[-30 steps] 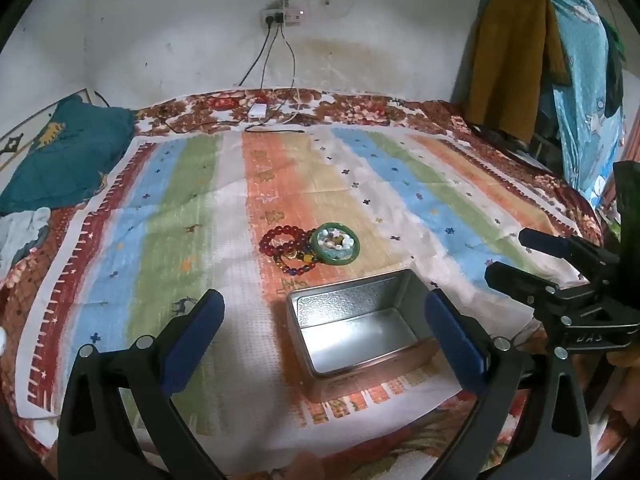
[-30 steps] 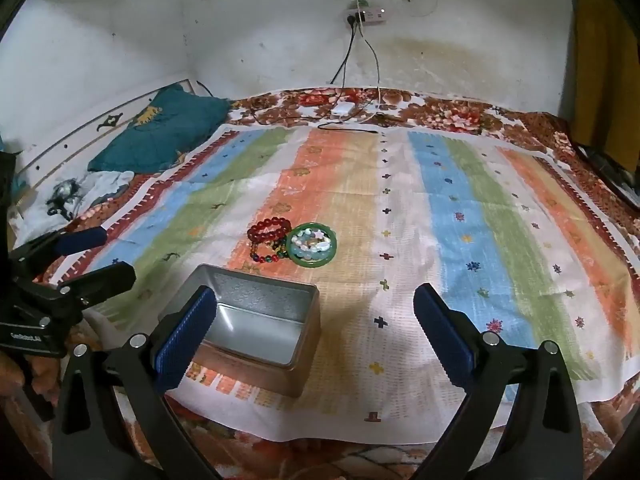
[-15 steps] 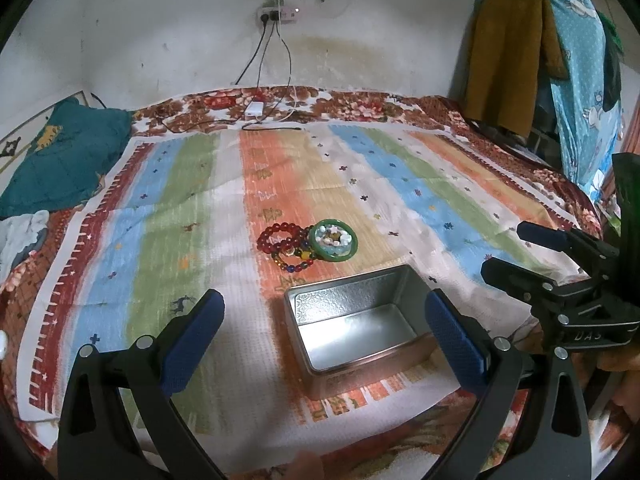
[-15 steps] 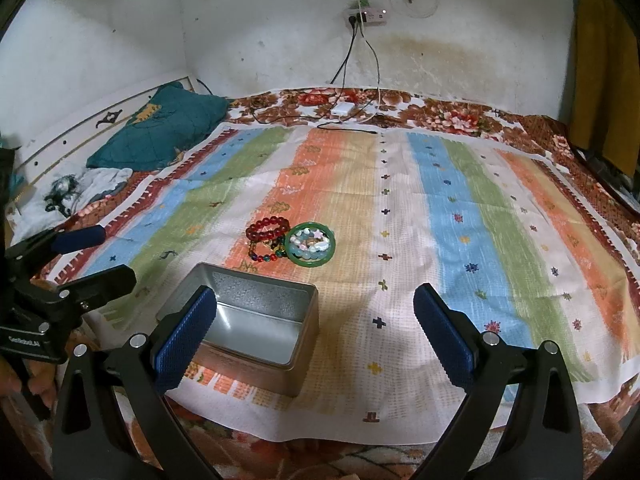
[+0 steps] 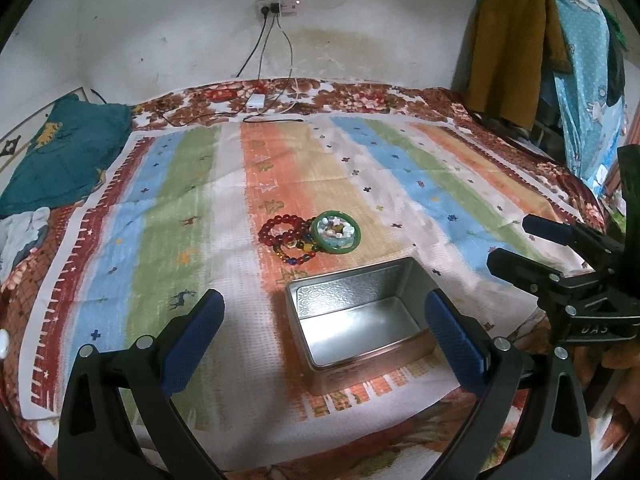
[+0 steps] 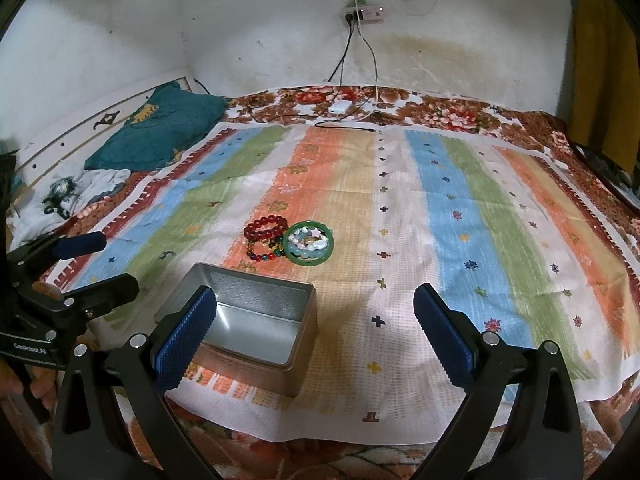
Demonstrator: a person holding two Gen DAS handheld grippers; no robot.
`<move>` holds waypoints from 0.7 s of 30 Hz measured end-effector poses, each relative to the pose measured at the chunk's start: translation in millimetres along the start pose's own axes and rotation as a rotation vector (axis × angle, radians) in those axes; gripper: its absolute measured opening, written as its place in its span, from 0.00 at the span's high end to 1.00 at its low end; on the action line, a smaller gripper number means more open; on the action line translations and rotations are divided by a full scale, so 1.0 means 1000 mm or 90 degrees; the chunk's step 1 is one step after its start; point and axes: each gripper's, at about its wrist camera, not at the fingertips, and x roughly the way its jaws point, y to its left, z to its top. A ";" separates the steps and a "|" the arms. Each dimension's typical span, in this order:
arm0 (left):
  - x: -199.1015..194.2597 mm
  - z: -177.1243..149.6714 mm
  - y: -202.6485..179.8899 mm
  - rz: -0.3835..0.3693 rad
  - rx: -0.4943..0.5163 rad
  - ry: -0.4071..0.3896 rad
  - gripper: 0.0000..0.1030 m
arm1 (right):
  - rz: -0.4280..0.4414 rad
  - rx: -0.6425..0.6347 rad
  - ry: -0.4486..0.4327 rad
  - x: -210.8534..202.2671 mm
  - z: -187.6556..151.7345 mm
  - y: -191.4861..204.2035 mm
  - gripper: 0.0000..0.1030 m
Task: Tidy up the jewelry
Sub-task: 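Move both tools toward the bracelet pile beside the silver tin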
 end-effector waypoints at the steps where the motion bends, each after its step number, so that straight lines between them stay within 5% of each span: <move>1: 0.000 0.000 0.001 0.002 -0.002 -0.001 0.05 | -0.001 0.001 0.001 0.000 0.000 0.000 0.03; 21: 0.016 0.003 0.009 0.017 -0.024 0.047 0.05 | 0.006 0.023 0.047 0.018 0.005 -0.005 0.03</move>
